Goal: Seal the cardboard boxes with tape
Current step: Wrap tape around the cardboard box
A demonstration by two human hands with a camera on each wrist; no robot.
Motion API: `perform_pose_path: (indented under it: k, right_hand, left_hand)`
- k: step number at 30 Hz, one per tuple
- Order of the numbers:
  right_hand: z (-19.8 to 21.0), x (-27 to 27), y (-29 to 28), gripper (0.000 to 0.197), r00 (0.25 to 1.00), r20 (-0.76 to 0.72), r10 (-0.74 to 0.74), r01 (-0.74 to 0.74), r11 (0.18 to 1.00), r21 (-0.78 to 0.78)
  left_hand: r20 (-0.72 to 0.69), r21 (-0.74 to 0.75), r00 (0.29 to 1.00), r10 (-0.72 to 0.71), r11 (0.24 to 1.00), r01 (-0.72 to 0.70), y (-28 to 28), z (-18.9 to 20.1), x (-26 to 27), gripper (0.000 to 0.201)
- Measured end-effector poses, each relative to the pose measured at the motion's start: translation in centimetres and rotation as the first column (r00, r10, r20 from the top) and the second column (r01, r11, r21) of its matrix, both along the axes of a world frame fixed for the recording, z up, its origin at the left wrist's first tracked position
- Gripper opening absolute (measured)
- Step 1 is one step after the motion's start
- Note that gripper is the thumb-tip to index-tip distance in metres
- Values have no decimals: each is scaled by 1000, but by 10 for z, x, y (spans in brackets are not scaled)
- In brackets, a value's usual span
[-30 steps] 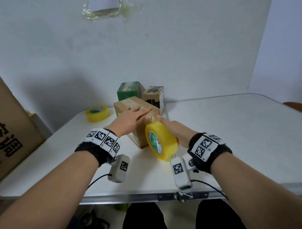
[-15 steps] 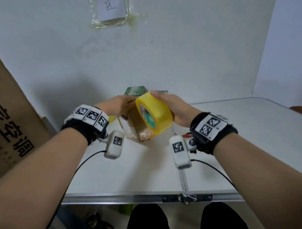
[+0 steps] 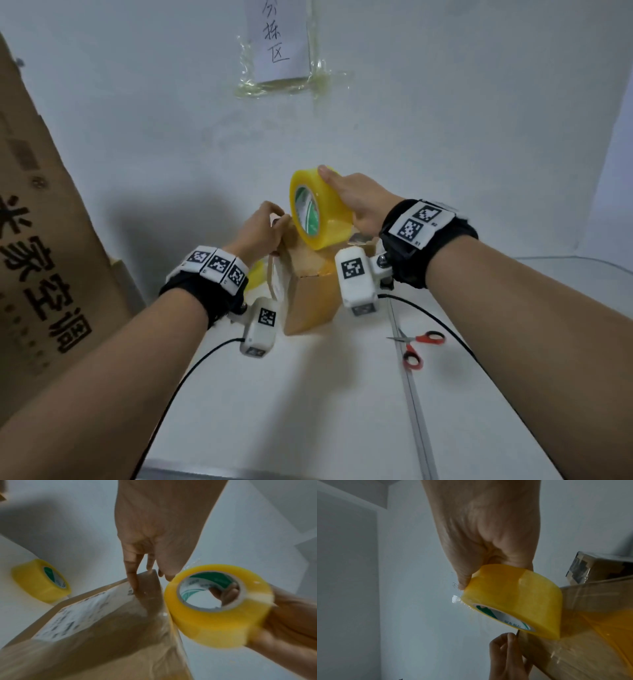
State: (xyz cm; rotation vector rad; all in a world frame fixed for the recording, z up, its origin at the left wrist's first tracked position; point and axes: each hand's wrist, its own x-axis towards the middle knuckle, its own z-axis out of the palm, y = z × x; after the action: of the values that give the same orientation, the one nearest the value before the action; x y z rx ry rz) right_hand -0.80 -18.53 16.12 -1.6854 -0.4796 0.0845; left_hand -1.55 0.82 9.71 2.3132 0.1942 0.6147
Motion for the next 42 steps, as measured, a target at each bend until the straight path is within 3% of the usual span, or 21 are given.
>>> perform_pose_path:
  k: [2,4,6,9,12,14,17,23,26,32,38,42]
  right_hand:
    - [-1,14,9,84,1000,17,-16,17,998,-58]
    - [-6,31,17,87,1000,4,-6,7,998,-59]
    - [0,14,22,77,1000,-11,8,-9,998,-63]
    - [-2,6,32,59,992,-90,91,-88,995,42]
    - [-8,1,39,59,977,-140,164,-146,981,130]
    - [-9,-3,40,49,977,-141,160,-133,974,184]
    - [-8,-2,38,43,972,-168,165,-123,964,236]
    - [-8,-21,27,31,946,-238,218,-129,932,339]
    - [-14,-29,23,31,940,-253,230,-128,923,362]
    - [-46,-41,18,42,920,-307,246,-144,937,318]
    - [-81,-46,21,48,894,-392,218,-111,954,277]
    - [-107,-49,24,54,884,-430,181,-96,973,211]
  left_hand:
    - [92,87,995,-42,996,34,8,-13,-8,33]
    - [34,278,990,-137,953,122,12,-24,-22,60]
    - [-98,404,973,-208,885,230,10,-35,-35,88]
    - [-134,542,982,-136,819,188,5,-44,-37,108]
    - [-145,600,989,-33,791,115,3,-43,-29,98]
    - [-156,654,988,5,750,100,2,-37,-25,94]
    - [-151,686,988,-11,719,113,4,-30,-20,93]
    - [-144,626,984,-101,761,170,12,-23,-9,74]
    - [-176,680,982,-72,713,174,12,-18,-1,65]
    - [-228,727,965,127,682,82,11,-12,11,14]
    - [-226,721,973,53,681,130,14,-10,20,21]
    - [-251,733,967,45,661,160,13,-7,22,50]
